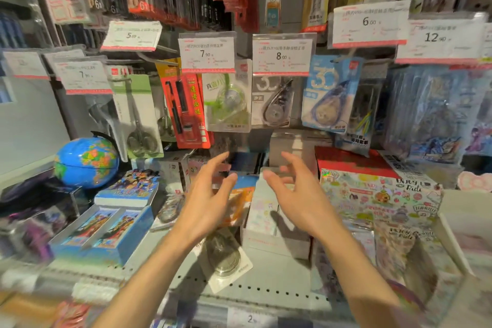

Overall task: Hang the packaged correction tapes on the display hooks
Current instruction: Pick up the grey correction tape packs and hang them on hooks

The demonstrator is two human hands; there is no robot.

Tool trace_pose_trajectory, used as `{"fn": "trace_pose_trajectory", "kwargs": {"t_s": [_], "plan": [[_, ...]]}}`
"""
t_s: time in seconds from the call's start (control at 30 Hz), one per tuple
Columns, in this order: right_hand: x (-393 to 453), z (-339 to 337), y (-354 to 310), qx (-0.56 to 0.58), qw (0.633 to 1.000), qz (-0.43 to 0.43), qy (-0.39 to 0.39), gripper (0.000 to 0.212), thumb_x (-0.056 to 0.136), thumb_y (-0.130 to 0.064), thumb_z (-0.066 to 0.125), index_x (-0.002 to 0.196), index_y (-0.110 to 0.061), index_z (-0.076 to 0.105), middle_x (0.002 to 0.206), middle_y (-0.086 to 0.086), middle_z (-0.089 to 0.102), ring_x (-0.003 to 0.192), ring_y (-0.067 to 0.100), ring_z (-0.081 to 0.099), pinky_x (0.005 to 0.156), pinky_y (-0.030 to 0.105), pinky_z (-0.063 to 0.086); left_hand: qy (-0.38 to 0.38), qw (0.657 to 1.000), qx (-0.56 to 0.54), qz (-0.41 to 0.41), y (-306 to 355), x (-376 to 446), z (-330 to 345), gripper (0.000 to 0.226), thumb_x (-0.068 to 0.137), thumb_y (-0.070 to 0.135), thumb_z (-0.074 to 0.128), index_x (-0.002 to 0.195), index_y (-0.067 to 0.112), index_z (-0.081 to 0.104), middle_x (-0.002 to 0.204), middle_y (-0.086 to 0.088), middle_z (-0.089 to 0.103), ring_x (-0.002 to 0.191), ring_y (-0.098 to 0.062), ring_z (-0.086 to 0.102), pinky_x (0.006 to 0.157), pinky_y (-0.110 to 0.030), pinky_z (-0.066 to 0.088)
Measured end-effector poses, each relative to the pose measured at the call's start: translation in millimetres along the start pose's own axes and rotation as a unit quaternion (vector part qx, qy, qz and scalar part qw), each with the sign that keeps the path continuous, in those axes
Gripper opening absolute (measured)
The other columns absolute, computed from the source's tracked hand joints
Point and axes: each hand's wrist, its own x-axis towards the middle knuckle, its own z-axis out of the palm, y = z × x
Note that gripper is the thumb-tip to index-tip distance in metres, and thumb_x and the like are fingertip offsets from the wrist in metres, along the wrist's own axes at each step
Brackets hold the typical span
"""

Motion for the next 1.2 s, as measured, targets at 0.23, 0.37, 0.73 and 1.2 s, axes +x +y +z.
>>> {"fn": "trace_pose_trajectory", "kwargs": {"t_s": [0.23,0.37,0.73,1.2], "plan": [[-50.9,41.8,22.4,0.001,0.998,0.046,-0.032,0.062,0.093,-0.056,0.053,0.149,-0.04,0.029,0.136,-0.014,0.047,0.119,0.002,0.052,0.105,0.036,0.044,0.022,0.998,0.026,-0.047,-56.5,-45.5,-24.7,0.044,0.099,0.036,0.056,0.141,0.041,0.046,0.127,0.019,0.058,0.109,0.012,0.057,0.094,-0.015,0.048],[-68.6,66.6,26.6,-0.048,0.995,0.076,-0.034,0.062,0.094,-0.055,0.05,0.15,-0.04,0.027,0.141,-0.015,0.046,0.121,0.0,0.051,0.101,0.024,0.039,-0.003,0.997,0.055,-0.055,-92.4,-63.1,-41.5,0.044,0.099,0.039,0.054,0.142,0.043,0.044,0.132,0.023,0.053,0.105,0.011,0.058,0.094,-0.031,0.051],[-63.0,154.9,-12.5,-0.193,0.978,0.08,0.004,0.053,0.092,-0.046,0.058,0.14,-0.025,0.047,0.127,-0.009,0.054,0.117,0.013,0.056,0.095,0.022,0.04,-0.139,0.973,0.168,0.073,-146.1,-20.1,-124.0,0.047,0.099,0.049,0.041,0.145,0.046,0.029,0.127,0.026,0.034,0.11,0.006,0.039,0.086,-0.028,0.039],[48.0,266.3,-46.6,-0.33,0.931,0.127,-0.092,0.047,0.094,-0.051,0.054,0.119,-0.012,0.063,0.123,0.01,0.062,0.114,0.031,0.059,0.089,0.039,0.05,-0.182,0.952,0.237,0.07,-191.9,29.7,-173.6,0.05,0.101,0.043,0.045,0.149,0.034,0.033,0.137,0.01,0.044,0.131,-0.014,0.044,0.099,-0.031,0.041]]}}
